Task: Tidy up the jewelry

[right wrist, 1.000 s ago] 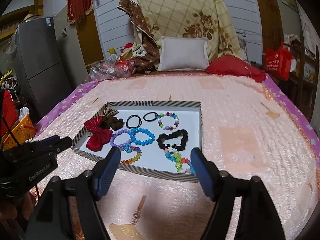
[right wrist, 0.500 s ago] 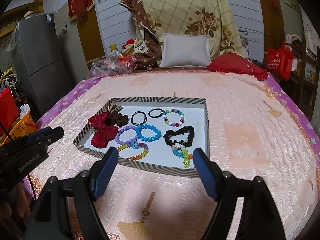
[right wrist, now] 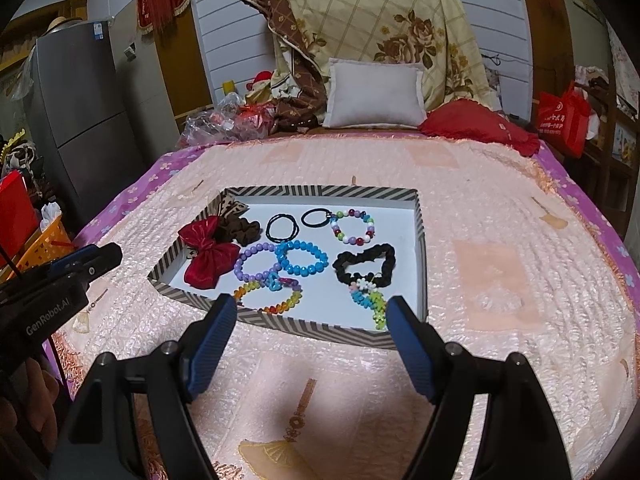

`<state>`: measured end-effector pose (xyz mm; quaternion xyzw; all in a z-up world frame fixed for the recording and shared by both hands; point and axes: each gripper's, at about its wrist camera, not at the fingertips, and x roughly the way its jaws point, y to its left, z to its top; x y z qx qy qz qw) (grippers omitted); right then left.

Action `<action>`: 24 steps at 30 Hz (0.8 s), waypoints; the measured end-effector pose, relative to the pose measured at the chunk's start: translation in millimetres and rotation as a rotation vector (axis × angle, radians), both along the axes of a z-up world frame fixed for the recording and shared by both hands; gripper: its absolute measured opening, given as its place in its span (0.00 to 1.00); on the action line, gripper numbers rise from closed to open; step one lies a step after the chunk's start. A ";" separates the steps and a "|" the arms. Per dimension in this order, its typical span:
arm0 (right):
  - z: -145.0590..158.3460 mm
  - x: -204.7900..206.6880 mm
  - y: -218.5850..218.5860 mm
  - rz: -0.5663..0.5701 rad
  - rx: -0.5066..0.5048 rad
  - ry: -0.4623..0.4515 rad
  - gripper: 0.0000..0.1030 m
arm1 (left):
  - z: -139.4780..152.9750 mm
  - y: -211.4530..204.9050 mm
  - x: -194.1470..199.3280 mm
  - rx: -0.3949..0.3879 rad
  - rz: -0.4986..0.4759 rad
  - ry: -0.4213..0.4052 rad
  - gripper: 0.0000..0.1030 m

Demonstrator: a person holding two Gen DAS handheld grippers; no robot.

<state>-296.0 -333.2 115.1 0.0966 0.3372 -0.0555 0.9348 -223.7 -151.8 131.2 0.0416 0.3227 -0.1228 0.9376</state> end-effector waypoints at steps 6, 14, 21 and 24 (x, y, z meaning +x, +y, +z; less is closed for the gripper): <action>-0.8 0.6 0.6 0.000 0.003 0.001 0.78 | -1.2 0.3 -1.6 0.007 0.005 -0.001 0.29; -3.9 1.8 0.9 -0.002 0.009 0.007 0.78 | -4.1 1.9 -1.5 0.001 0.007 0.011 0.29; -5.5 2.9 0.2 -0.001 0.011 0.012 0.78 | -4.1 1.6 -2.7 0.017 0.004 0.006 0.29; -7.7 4.8 -0.1 0.001 0.020 0.017 0.78 | -3.3 1.2 -1.5 0.018 0.003 0.006 0.29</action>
